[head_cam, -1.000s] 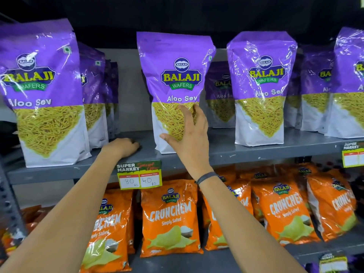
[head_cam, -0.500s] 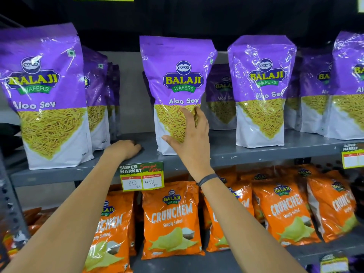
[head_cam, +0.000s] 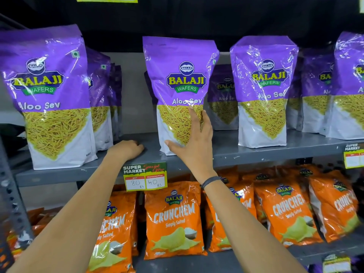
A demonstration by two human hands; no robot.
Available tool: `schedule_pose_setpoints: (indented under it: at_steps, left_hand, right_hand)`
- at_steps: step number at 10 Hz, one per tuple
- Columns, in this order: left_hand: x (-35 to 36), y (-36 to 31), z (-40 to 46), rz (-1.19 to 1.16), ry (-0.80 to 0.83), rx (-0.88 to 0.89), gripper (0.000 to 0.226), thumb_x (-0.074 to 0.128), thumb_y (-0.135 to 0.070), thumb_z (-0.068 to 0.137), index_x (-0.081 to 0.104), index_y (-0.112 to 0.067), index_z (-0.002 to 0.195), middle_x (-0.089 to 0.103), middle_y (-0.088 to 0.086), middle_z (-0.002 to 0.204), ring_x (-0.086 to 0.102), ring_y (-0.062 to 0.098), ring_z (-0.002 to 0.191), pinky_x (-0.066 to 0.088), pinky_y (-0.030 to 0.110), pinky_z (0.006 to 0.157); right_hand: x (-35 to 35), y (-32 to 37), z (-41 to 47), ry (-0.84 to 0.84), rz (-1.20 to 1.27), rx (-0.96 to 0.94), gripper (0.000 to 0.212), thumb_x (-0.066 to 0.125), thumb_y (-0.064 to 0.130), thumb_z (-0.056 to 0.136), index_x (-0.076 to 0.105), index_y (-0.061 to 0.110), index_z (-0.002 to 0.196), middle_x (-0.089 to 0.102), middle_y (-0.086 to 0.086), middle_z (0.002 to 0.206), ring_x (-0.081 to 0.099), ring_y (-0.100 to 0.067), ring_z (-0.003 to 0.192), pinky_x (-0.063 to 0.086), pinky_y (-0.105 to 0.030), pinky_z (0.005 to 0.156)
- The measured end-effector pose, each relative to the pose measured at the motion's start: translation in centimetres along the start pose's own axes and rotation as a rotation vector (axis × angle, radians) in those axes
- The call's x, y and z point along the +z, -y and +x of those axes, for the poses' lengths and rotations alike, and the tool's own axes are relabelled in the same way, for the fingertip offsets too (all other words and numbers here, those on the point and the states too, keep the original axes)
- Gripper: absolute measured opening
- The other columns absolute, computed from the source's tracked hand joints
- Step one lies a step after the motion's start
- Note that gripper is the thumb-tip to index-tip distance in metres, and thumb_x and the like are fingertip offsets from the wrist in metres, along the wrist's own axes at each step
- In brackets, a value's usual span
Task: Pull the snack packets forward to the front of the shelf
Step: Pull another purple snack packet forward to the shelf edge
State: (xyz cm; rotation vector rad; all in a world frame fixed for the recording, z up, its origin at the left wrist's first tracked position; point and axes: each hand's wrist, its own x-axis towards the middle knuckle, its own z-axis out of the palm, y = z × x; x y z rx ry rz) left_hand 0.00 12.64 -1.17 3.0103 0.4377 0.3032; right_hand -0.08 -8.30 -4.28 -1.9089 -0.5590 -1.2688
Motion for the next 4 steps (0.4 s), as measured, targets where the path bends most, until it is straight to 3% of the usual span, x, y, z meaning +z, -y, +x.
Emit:
schedule_pose_setpoints:
  at_steps: [2,3,4]
  left_hand:
    - [-0.2,-0.2,-0.3,-0.001,0.007,-0.010,0.055,0.026,-0.043,0.096,0.050,-0.012,0.135,0.049,0.018,0.142,0.047,0.033,0.128,0.039,0.040,0.103]
    - [-0.3,-0.3,-0.9,-0.022,-0.042,0.005,0.052,0.031,-0.042,0.095,0.052,-0.011,0.131,0.052,0.019,0.138,0.050,0.034,0.125,0.042,0.042,0.101]
    - [-0.6,-0.5,-2.0,-0.009,-0.238,0.050,0.045,0.041,-0.037,0.093,0.052,-0.011,0.127,0.061,0.020,0.127,0.058,0.036,0.114,0.049,0.045,0.090]
  right_hand:
    - [-0.2,-0.1,-0.1,0.013,0.014,-0.009,0.100,0.075,0.057,0.068,0.013,0.034,0.143,0.022,-0.018,0.153,0.026,-0.038,0.140,0.039,-0.053,0.107]
    - [-2.1,0.7,-0.6,-0.023,0.144,0.031,0.097,0.065,0.062,0.072,0.014,0.029,0.147,0.020,-0.017,0.155,0.018,-0.032,0.145,0.032,-0.051,0.113]
    - [-6.6,1.0,-0.7,-0.199,0.418,0.044,0.081,0.066,0.048,0.081,0.029,0.019,0.146,0.034,-0.005,0.151,0.029,-0.021,0.142,0.031,-0.046,0.115]
